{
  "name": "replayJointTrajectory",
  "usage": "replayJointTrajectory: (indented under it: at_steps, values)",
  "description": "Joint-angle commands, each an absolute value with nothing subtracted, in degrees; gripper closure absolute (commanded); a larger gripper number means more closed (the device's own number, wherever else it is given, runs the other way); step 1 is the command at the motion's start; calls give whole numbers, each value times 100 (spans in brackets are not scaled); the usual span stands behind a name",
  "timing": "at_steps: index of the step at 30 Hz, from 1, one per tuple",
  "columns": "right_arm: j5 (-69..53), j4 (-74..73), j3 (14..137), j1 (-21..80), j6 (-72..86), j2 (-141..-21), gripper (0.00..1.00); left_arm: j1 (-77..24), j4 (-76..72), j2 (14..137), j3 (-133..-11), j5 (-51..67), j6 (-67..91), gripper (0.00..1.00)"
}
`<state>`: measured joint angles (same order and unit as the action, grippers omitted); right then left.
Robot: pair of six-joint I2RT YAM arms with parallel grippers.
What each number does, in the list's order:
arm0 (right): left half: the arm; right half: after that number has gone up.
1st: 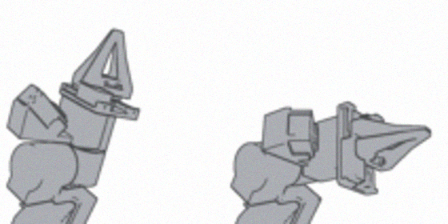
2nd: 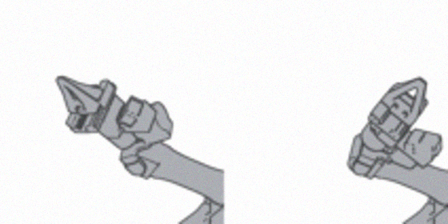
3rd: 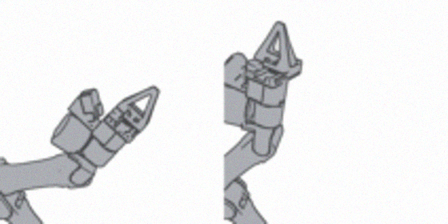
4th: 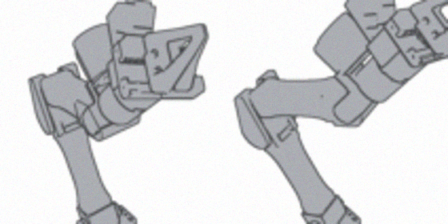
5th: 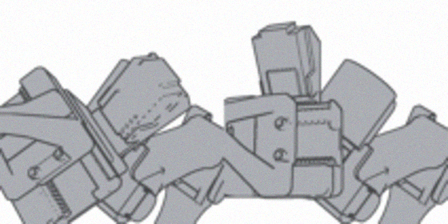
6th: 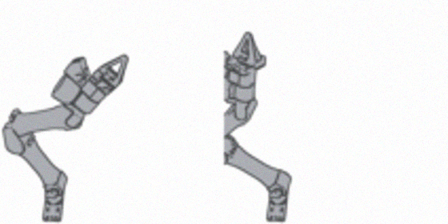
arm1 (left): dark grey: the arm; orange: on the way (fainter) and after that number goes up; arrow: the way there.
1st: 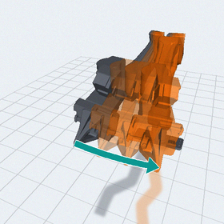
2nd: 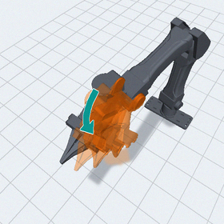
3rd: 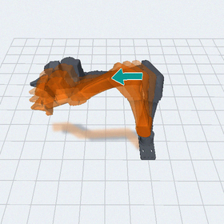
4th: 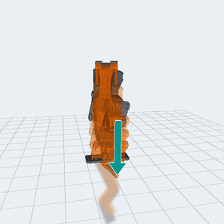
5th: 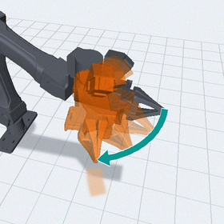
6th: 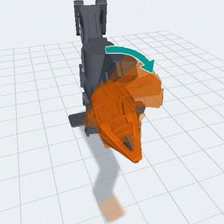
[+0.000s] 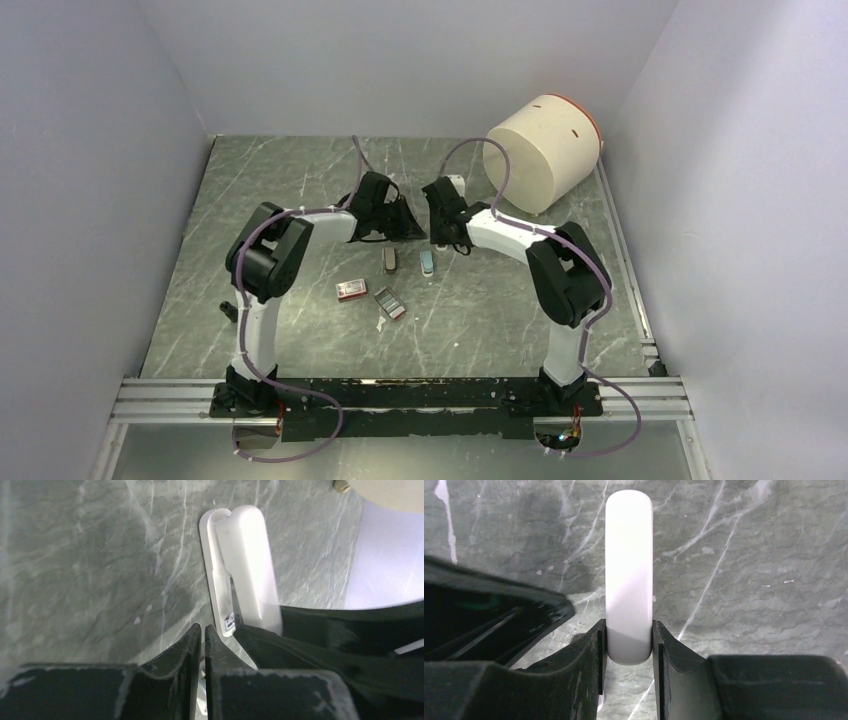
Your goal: Load the staples into the stapler
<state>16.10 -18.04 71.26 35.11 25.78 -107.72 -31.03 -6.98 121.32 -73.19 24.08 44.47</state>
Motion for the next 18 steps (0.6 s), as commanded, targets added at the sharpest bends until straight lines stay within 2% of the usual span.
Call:
replayJointTrajectory:
  at_steps: [1,13,18]
  values:
    - [1544,-1994,7083,3560,2695,-11046,79,-3081,-868,11358,-6888,1975,4556,86]
    - [1696,-2083,7045,3596,2683,-11558,78,-3070,-312,10056,-6449,985,4273,85]
    - [1654,-2156,7230,3604,2645,-11326,72,-3076,-185,9400,-6119,604,4147,83]
